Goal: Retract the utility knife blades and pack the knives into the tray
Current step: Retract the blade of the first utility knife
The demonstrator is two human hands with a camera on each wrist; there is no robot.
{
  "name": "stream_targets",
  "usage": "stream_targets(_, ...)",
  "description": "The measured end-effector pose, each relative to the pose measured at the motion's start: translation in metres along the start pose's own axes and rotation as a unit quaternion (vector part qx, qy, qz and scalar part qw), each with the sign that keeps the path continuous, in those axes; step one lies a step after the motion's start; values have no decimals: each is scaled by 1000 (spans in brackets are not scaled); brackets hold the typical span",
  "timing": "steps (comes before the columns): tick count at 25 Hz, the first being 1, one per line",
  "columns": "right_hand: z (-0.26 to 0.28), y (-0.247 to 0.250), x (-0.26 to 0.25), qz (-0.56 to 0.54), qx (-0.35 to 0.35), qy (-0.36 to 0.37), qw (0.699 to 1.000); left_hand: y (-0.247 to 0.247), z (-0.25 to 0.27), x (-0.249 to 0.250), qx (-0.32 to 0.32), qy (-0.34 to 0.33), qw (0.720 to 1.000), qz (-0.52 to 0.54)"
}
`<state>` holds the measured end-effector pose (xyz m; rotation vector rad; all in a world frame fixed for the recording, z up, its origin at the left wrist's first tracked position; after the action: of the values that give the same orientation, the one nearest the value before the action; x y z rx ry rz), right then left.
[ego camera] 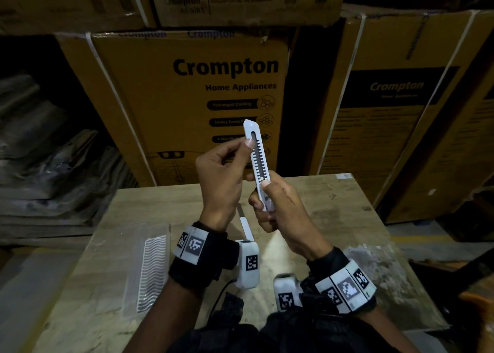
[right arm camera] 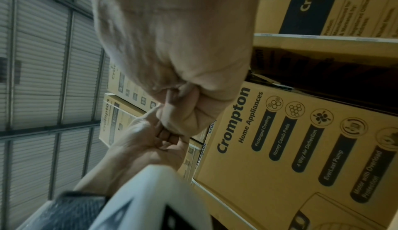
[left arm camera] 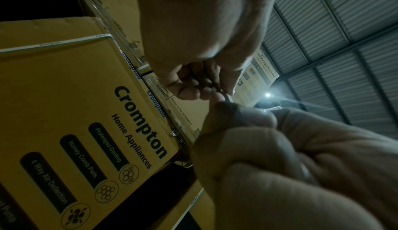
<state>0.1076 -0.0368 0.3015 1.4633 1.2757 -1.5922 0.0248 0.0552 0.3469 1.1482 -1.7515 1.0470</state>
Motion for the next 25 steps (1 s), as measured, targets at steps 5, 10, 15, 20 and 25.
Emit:
stream_targets(5,4,3,-6,5,1,7,1000,10,-8,5,41,-9,999,-13)
stream_targets(10,13,9,-13,111,18,65,992,13,-7,5,35,26,998,-41)
stream_targets(15,23,10,-19,176,31,98,979,17,-2,6,-20,82,996,-29)
stream_targets(20,27,0,-24,202,48,174,963,25,-3,13,-18,70,997,-18)
stream_targets(25,31,-4,-19,112,-9,79,991,32,0,18,-2,42,999,-18)
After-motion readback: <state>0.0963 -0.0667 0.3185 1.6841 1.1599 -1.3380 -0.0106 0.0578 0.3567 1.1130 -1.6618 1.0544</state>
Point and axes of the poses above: each hand's wrist, its own z-axis away from the middle knuckle, its own y-axis out of the back of the hand, x = y × z, the point moved 4 cm from there along -z, towards the middle knuckle, and after that the axes turned 4 degrees about x, right-handed, at the moved point
